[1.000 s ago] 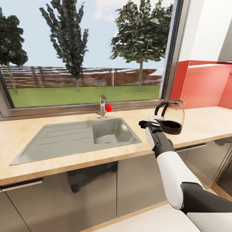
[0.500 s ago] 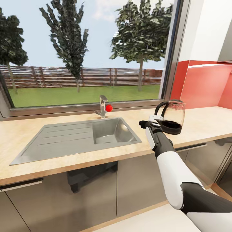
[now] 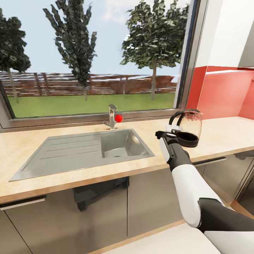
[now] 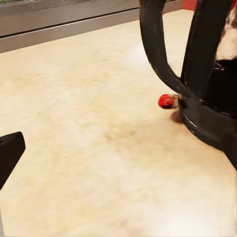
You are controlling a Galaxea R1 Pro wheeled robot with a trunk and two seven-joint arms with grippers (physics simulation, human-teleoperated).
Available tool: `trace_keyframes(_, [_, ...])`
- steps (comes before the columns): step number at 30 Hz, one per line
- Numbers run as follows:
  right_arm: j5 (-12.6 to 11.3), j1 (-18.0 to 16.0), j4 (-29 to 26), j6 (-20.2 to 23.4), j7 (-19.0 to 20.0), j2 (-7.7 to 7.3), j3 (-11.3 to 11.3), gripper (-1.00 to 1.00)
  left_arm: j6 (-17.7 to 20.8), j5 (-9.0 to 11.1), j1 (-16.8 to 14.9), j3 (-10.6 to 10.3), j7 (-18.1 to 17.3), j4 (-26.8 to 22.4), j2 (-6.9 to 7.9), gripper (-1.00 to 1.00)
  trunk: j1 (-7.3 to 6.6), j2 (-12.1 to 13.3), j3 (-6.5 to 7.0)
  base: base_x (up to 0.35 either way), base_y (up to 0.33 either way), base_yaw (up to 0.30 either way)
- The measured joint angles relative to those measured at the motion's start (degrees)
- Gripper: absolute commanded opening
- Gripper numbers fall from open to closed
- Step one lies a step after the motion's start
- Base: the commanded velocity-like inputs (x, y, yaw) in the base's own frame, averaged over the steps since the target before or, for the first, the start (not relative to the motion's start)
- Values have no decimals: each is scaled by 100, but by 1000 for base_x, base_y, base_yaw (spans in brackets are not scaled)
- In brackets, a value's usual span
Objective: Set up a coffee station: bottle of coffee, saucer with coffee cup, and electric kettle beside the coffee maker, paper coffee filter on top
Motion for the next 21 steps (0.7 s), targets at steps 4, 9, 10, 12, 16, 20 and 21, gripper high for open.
trace_keyframes(4, [0, -188, 32, 37, -305, 8, 2, 100, 0, 0, 0, -1, -2, 0, 0, 100, 0, 0, 0, 0, 0, 0])
trace_keyframes(9, [7, -644, 353, 119, -454, 63, 6, 100, 0, 0, 0, -2, -2, 1, -3, 100, 0, 0, 1, 0, 0, 0])
trace_keyframes(10, [8, -720, 414, 132, -508, 68, 6, 100, 0, 0, 0, -2, -2, 1, -4, 100, 0, 0, 0, 0, 0, 0])
trace_keyframes(12, [8, -776, 452, 143, -615, 71, 6, 100, 0, 0, 0, -1, -2, 0, -4, 100, 0, 0, 0, 0, 0, 0])
trace_keyframes(16, [2, -859, 501, 160, -900, 75, 5, 100, 0, 0, 0, -2, -2, -1, -7, 100, 0, 0, 0, 2, 0, 0])
trace_keyframes(20, [-1, -939, 517, 167, -1002, 76, 5, 100, 1, 0, 0, 1, -2, -1, -7, 100, -2, 0, 0, 111, -81, 0])
trace_keyframes(21, [-1, -942, 517, 167, -1005, 76, 5, 100, 1, 0, 0, 2, -2, -1, -7, 100, -1, 0, 0, 121, -90, 0])
